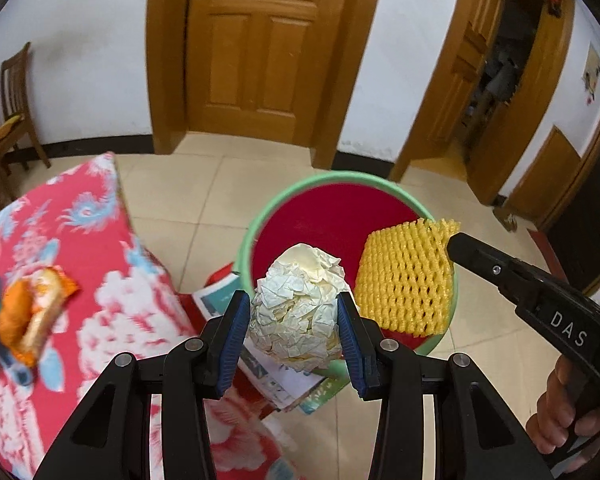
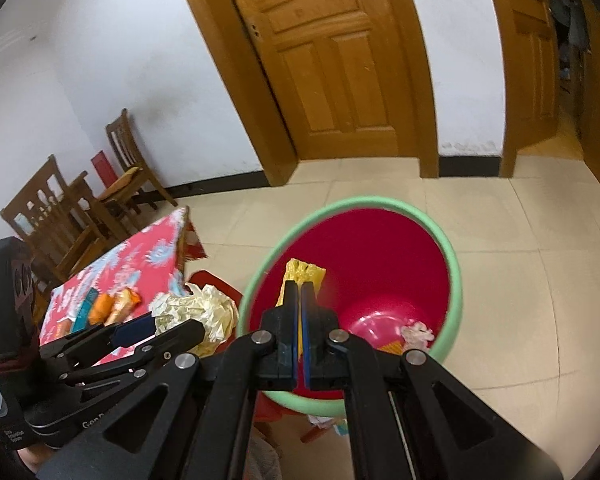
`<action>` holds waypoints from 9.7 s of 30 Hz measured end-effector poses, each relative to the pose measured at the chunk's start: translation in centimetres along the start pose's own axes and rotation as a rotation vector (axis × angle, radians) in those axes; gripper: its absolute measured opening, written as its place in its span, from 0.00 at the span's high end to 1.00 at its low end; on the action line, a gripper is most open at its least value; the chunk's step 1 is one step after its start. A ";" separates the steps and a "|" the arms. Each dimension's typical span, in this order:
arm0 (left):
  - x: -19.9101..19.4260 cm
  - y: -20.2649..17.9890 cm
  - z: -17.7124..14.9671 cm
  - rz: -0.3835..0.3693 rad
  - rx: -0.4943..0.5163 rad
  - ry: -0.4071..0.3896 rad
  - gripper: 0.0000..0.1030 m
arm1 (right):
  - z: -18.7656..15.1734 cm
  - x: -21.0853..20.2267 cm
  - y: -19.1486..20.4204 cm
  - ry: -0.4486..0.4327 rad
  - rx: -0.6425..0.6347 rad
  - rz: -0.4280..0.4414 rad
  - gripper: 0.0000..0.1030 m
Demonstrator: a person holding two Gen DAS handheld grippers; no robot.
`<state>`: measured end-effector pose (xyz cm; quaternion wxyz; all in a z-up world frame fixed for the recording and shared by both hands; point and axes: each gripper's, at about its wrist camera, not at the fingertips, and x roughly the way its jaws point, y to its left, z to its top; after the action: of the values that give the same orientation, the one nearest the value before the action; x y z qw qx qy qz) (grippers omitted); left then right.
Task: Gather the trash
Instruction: 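Carry both items over the red bucket and open both tools, then move both open tools back over the table toward the orange box, then grasp the orange box with the left tool while the right tool grasps the white medicine box, then carry both boxes over the red bucket and open both tools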
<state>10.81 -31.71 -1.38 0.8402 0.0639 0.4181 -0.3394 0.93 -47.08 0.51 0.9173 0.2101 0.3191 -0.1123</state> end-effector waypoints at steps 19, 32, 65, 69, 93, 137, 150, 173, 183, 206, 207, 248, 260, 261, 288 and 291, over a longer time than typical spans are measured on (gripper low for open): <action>1.4 -0.7 -0.1 -0.016 0.004 0.020 0.44 | -0.3 1.3 -2.0 0.034 0.049 -0.043 0.84; -2.1 1.8 -0.2 0.016 -0.051 -0.033 0.44 | -0.3 -0.1 0.9 0.014 -0.008 -0.005 0.82; -13.8 16.6 -5.9 0.277 -0.322 -0.170 0.44 | -2.1 0.5 15.8 0.072 -0.212 0.223 0.68; -15.2 18.5 -6.9 0.317 -0.360 -0.181 0.43 | -2.8 1.2 18.2 0.094 -0.245 0.254 0.67; -15.6 27.3 -11.0 0.406 -0.528 -0.142 0.43 | -5.4 6.1 26.8 0.208 -0.362 0.326 0.62; -17.7 31.8 -13.2 0.436 -0.634 -0.213 0.50 | -7.7 11.2 36.0 0.241 -0.705 0.266 0.02; -18.0 32.9 -14.3 0.423 -0.670 -0.213 0.50 | -9.1 14.8 37.6 0.265 -0.808 0.165 0.02; -17.4 32.6 -14.6 0.406 -0.677 -0.202 0.50 | -7.5 13.4 36.0 0.288 -0.648 0.287 0.65; -17.6 32.0 -14.5 0.399 -0.668 -0.206 0.50 | -7.3 10.2 36.5 0.242 -0.635 0.412 0.78; -20.0 32.5 -16.1 0.421 -0.689 -0.226 0.50 | -13.1 9.3 36.5 0.427 -0.673 0.493 0.75; -20.1 32.4 -16.2 0.424 -0.687 -0.226 0.50 | -13.1 9.3 36.4 0.424 -0.680 0.491 0.68; -20.4 29.2 -15.6 0.422 -0.625 -0.205 0.50 | -10.5 9.5 34.2 0.374 -0.620 0.464 0.38; -18.5 23.6 -11.5 0.343 -0.494 -0.194 0.50 | -6.8 5.6 26.1 0.303 -0.458 0.378 0.38; -18.3 22.9 -11.1 0.338 -0.477 -0.193 0.50 | -6.5 5.2 25.2 0.295 -0.445 0.366 0.38; -6.7 6.4 -1.9 0.111 -0.129 -0.117 0.50 | -1.5 2.5 4.1 0.170 -0.179 0.000 0.38; -5.3 5.2 -1.6 0.096 -0.109 -0.100 0.50 | -1.5 2.8 2.4 0.174 -0.153 -0.030 0.38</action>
<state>10.77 -24.38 0.68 0.8776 0.0207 0.3898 -0.2783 3.11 -44.42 -1.57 0.8977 0.1437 0.4083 -0.0825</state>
